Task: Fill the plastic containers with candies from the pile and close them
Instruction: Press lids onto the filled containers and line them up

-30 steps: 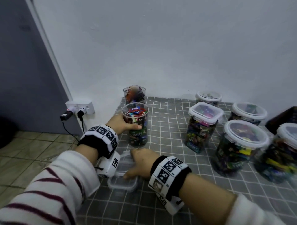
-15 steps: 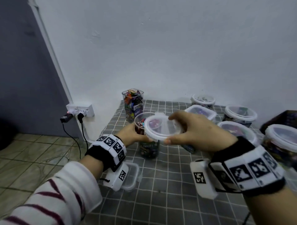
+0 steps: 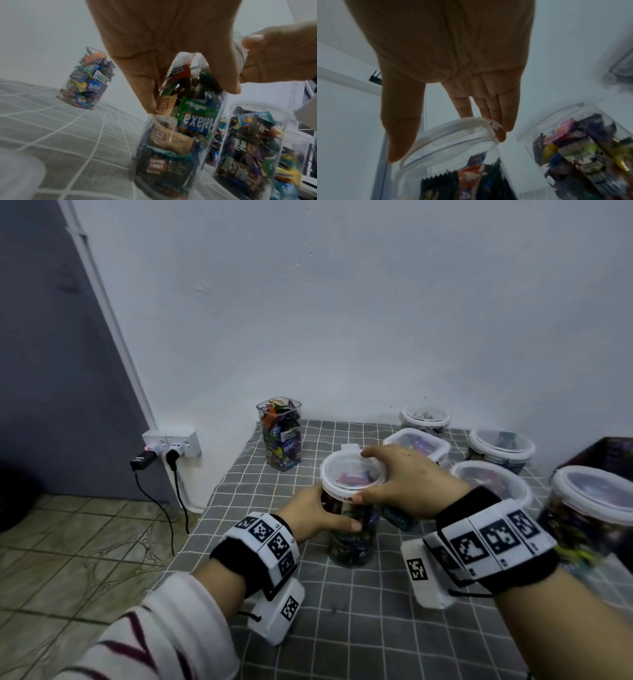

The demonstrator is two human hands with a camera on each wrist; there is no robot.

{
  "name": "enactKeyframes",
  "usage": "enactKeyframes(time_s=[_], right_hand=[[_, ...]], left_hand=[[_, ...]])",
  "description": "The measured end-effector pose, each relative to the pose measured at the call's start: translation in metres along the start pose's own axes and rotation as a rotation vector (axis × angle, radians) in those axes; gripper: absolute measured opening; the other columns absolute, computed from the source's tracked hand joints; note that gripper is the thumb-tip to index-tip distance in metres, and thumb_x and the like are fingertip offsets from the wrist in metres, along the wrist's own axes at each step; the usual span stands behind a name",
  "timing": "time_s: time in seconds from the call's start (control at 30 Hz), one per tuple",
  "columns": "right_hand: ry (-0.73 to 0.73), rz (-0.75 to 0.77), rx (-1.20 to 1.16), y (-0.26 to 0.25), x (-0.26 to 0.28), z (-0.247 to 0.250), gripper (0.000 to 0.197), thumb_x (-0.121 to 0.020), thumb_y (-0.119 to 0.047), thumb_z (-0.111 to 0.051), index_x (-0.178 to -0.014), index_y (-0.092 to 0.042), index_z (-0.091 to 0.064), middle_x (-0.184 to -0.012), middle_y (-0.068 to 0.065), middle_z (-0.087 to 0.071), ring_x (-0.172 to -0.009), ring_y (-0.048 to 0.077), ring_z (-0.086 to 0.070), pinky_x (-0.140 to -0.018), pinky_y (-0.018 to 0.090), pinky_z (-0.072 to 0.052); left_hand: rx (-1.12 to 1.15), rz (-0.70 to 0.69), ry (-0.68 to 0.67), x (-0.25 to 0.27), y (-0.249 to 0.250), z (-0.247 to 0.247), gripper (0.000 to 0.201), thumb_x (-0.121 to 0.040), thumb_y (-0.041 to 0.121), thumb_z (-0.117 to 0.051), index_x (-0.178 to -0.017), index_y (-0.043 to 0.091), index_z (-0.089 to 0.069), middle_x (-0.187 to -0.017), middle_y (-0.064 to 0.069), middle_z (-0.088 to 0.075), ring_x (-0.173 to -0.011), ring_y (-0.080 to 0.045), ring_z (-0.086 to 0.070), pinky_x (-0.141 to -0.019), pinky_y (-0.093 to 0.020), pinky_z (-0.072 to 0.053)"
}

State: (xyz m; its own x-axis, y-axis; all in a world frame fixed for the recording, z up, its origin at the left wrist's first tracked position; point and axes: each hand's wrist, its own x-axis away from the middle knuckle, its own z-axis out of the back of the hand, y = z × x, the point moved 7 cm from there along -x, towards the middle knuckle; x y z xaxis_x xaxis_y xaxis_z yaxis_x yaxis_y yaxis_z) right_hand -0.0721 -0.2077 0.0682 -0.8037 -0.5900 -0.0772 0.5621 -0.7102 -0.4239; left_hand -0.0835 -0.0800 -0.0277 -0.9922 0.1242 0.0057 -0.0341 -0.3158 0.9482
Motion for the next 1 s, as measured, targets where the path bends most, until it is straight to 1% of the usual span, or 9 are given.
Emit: enactKeyframes(time_s=[0.1,0.3,0.47,0.53,0.63,0.7,0.77,0.9,1.0], right_hand=[[-0.019,-0.006,-0.001,0.002,0.003,0.000,0.075,-0.075,-0.043,-0.073,-0.138,-0.019,-0.041,-0.135,0.001,-0.050,-0.120,0.016,-0.046,-0.090,0.023,-0.034],[0.002,-0.031,-0.080,0.007,0.002,-0.009,0.076,-0.073,-0.043,-0.074,-0.136,-0.017,-0.041,-0.130,0.003,-0.052,-0.115,0.016,-0.048,-0.090,0.026,-0.037],[0.074,-0.019,-0.079,0.004,-0.005,-0.016,0.076,-0.070,-0.059,-0.069,-0.123,-0.010,-0.044,-0.112,0.001,-0.050,-0.101,0.015,-0.049,-0.079,0.027,-0.038],[0.112,0.006,-0.092,0.000,-0.009,-0.017,0.077,-0.071,-0.060,-0.067,-0.123,-0.009,-0.044,-0.115,0.003,-0.049,-0.104,0.016,-0.048,-0.082,0.027,-0.038],[0.074,0.062,-0.075,-0.007,-0.015,-0.024,0.091,-0.068,-0.059,-0.071,-0.135,-0.008,-0.037,-0.131,0.007,-0.046,-0.118,0.018,-0.044,-0.099,0.031,-0.038],[0.053,0.066,-0.040,-0.009,-0.016,-0.027,0.098,-0.066,-0.061,-0.071,-0.140,-0.009,-0.034,-0.136,0.007,-0.044,-0.123,0.019,-0.043,-0.104,0.034,-0.036],[0.072,0.066,-0.025,-0.008,-0.016,-0.026,0.097,-0.066,-0.060,-0.071,-0.140,-0.009,-0.034,-0.136,0.006,-0.045,-0.123,0.018,-0.042,-0.105,0.034,-0.036],[0.152,0.059,-0.029,-0.007,-0.016,-0.026,0.089,-0.066,-0.054,-0.074,-0.135,-0.009,-0.040,-0.130,0.005,-0.048,-0.118,0.018,-0.045,-0.101,0.033,-0.038],[0.180,0.053,-0.030,-0.006,-0.018,-0.026,0.085,-0.065,-0.053,-0.074,-0.132,-0.009,-0.042,-0.126,0.005,-0.050,-0.115,0.019,-0.047,-0.099,0.034,-0.040]], left_hand=[[0.011,0.004,0.032,0.000,-0.002,0.000,0.093,-0.044,0.036,-0.086,-0.128,0.016,-0.052,-0.118,0.001,-0.066,-0.113,-0.012,-0.060,-0.103,-0.040,-0.044],[0.025,-0.006,0.044,0.000,-0.003,0.000,0.093,-0.045,0.035,-0.085,-0.129,0.016,-0.051,-0.119,0.001,-0.065,-0.113,-0.011,-0.059,-0.103,-0.035,-0.044],[0.038,-0.019,0.055,0.002,-0.002,-0.002,0.082,-0.053,0.021,-0.084,-0.128,0.012,-0.052,-0.117,-0.001,-0.066,-0.110,-0.010,-0.061,-0.096,-0.025,-0.047],[0.031,-0.019,0.051,0.003,-0.002,-0.002,0.074,-0.058,0.016,-0.082,-0.126,0.010,-0.054,-0.114,-0.003,-0.067,-0.108,-0.011,-0.062,-0.093,-0.023,-0.048],[0.036,-0.017,0.068,0.003,-0.003,0.001,0.070,-0.064,0.004,-0.082,-0.127,0.004,-0.052,-0.116,-0.007,-0.066,-0.109,-0.013,-0.061,-0.092,-0.020,-0.048],[0.035,-0.013,0.077,0.003,-0.004,0.001,0.071,-0.064,0.001,-0.082,-0.128,0.005,-0.050,-0.117,-0.007,-0.065,-0.110,-0.013,-0.061,-0.094,-0.021,-0.048],[0.037,-0.010,0.075,0.003,-0.005,0.001,0.073,-0.062,0.003,-0.083,-0.127,0.007,-0.051,-0.117,-0.006,-0.066,-0.109,-0.012,-0.061,-0.094,-0.022,-0.048],[0.065,-0.002,0.067,0.002,-0.004,0.001,0.063,-0.065,-0.007,-0.079,-0.120,0.010,-0.054,-0.112,-0.004,-0.067,-0.099,-0.002,-0.063,-0.087,-0.016,-0.049],[0.082,-0.009,0.059,0.002,-0.004,0.000,0.067,-0.065,-0.009,-0.078,-0.124,0.006,-0.052,-0.114,-0.007,-0.066,-0.099,-0.002,-0.063,-0.085,-0.015,-0.048]])
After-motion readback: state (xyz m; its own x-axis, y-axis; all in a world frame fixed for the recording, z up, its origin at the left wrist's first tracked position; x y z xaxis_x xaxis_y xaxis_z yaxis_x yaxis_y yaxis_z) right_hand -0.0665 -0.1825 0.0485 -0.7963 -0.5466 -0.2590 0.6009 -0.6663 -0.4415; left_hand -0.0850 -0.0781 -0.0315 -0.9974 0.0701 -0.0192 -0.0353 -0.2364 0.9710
